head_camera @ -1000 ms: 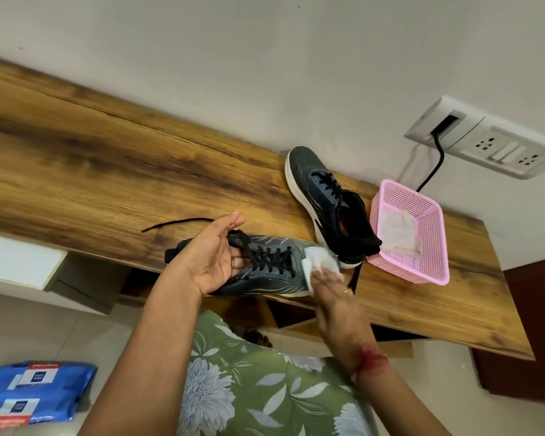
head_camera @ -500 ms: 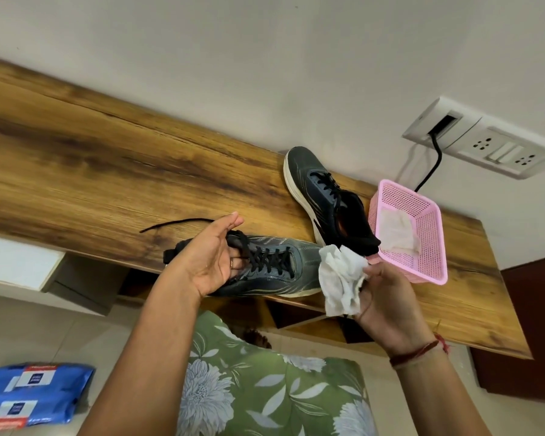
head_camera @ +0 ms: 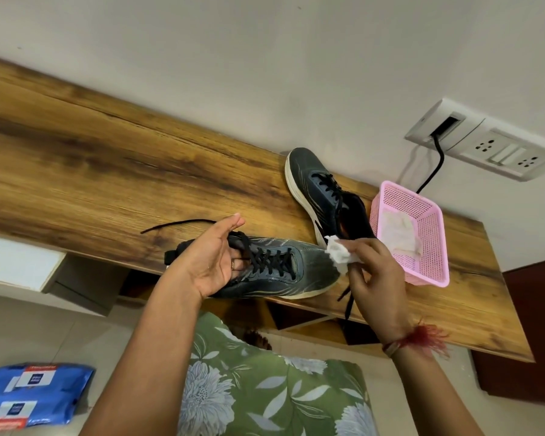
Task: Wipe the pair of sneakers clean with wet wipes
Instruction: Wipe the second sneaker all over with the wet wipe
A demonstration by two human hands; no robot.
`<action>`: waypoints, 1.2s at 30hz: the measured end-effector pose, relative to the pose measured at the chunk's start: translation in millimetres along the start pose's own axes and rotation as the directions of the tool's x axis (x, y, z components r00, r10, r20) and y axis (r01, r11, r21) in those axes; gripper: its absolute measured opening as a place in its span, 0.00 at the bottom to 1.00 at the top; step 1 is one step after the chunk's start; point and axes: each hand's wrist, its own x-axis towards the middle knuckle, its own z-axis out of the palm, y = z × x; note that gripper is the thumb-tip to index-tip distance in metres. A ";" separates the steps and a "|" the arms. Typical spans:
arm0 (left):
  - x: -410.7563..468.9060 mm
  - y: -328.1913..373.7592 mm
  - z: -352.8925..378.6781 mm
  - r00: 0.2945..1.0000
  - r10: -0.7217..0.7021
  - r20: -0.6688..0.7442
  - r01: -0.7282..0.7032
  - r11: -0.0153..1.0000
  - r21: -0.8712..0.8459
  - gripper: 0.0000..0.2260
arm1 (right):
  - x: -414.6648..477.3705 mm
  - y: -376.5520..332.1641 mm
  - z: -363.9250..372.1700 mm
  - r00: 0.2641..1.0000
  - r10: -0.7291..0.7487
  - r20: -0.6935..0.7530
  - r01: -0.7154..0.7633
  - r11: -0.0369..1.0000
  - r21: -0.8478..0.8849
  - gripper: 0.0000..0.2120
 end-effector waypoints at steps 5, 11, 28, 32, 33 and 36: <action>-2.8 0.9 1.5 1.000 0.006 -0.010 -0.006 1.000 0.000 0.19 | -12.6 11.1 10.6 0.955 -0.143 0.261 0.196 0.962 -0.189 0.24; -3.0 1.3 2.0 1.000 -0.002 -0.010 0.002 1.000 0.008 0.19 | -31.6 8.7 20.3 0.985 0.110 0.131 -0.124 0.987 0.106 0.25; -2.4 2.0 1.7 1.000 -0.004 -0.004 0.004 1.000 -0.008 0.18 | -24.8 6.9 8.9 0.643 0.395 0.656 -0.471 -0.471 0.746 0.41; -2.7 1.9 1.9 1.000 0.002 -0.004 -0.002 1.000 0.000 0.18 | -24.8 6.2 4.1 0.648 0.292 0.704 -0.521 -0.504 0.689 0.23; -2.9 2.1 2.4 1.000 0.006 -0.007 -0.006 1.000 0.003 0.18 | -24.4 4.8 3.8 0.647 0.274 0.712 -0.540 -0.494 0.681 0.22; -0.5 1.2 1.5 1.000 0.010 -0.005 -0.010 1.000 0.002 0.18 | -22.8 8.4 7.1 0.634 0.280 0.721 -0.579 -0.446 0.682 0.23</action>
